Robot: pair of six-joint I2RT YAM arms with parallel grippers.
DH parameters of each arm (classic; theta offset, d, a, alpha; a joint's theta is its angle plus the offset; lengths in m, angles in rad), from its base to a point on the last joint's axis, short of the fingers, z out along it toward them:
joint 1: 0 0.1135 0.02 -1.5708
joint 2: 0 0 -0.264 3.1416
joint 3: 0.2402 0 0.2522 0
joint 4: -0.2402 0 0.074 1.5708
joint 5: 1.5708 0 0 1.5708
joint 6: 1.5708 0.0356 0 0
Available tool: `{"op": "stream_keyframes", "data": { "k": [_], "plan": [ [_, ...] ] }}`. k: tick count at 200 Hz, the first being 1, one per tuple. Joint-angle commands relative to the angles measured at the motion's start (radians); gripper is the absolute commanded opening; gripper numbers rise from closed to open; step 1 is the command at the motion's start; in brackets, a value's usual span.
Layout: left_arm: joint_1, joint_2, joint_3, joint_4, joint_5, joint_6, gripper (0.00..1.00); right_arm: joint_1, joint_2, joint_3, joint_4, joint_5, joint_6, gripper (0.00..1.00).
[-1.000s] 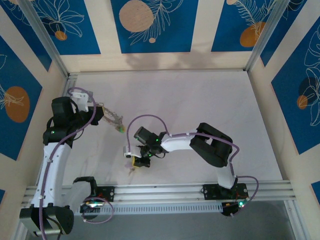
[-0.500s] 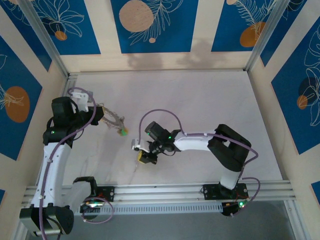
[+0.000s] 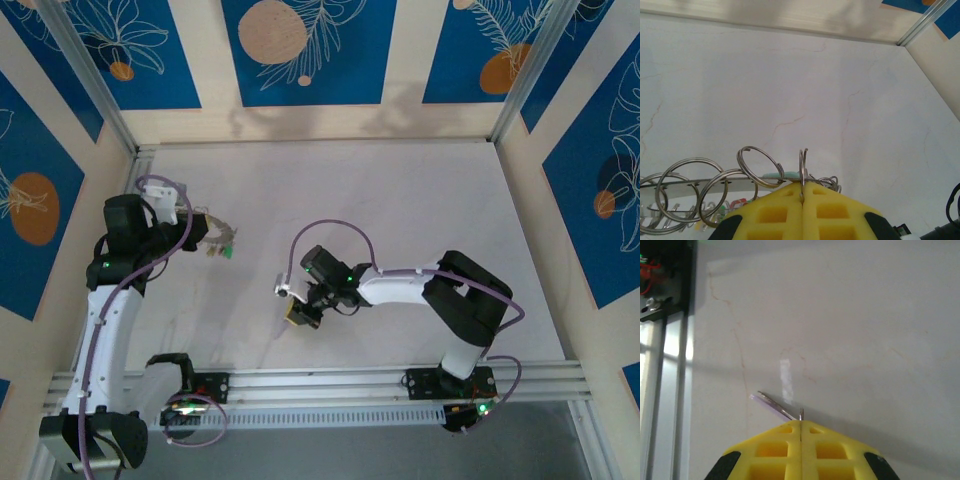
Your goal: Put the keys on the keyring
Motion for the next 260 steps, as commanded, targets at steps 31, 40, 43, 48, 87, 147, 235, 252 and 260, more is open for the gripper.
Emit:
{"op": "stream_keyframes", "data": {
  "k": [31,40,43,48,87,147,235,252,260],
  "plan": [
    [0.012,-0.021,-0.002,0.044,0.044,-0.014,0.00,-0.023,0.072,0.066,-0.015,0.092,0.065,0.00],
    [0.013,-0.024,-0.003,0.044,0.044,-0.014,0.00,-0.031,0.085,0.077,-0.017,0.087,0.074,0.00],
    [0.012,-0.024,-0.002,0.043,0.044,-0.014,0.00,-0.032,0.088,0.078,-0.016,0.082,0.076,0.00],
    [0.013,-0.025,-0.002,0.043,0.044,-0.013,0.00,-0.037,0.090,0.079,-0.011,0.074,0.079,0.00],
    [0.013,-0.041,0.010,0.036,0.062,-0.022,0.00,-0.051,0.116,0.092,0.006,0.049,0.092,0.00],
    [0.013,-0.062,0.006,0.032,0.070,-0.024,0.00,-0.064,0.138,0.099,0.001,0.038,0.102,0.00],
    [0.013,-0.080,-0.002,0.042,0.097,-0.036,0.00,-0.061,0.117,0.092,-0.022,0.046,0.050,0.24],
    [0.013,-0.083,-0.003,0.044,0.100,-0.040,0.00,-0.061,0.114,0.092,-0.023,0.057,0.047,0.27],
    [0.013,-0.085,-0.003,0.045,0.103,-0.042,0.00,-0.060,0.116,0.096,-0.028,0.060,0.043,0.29]
  ]
}}
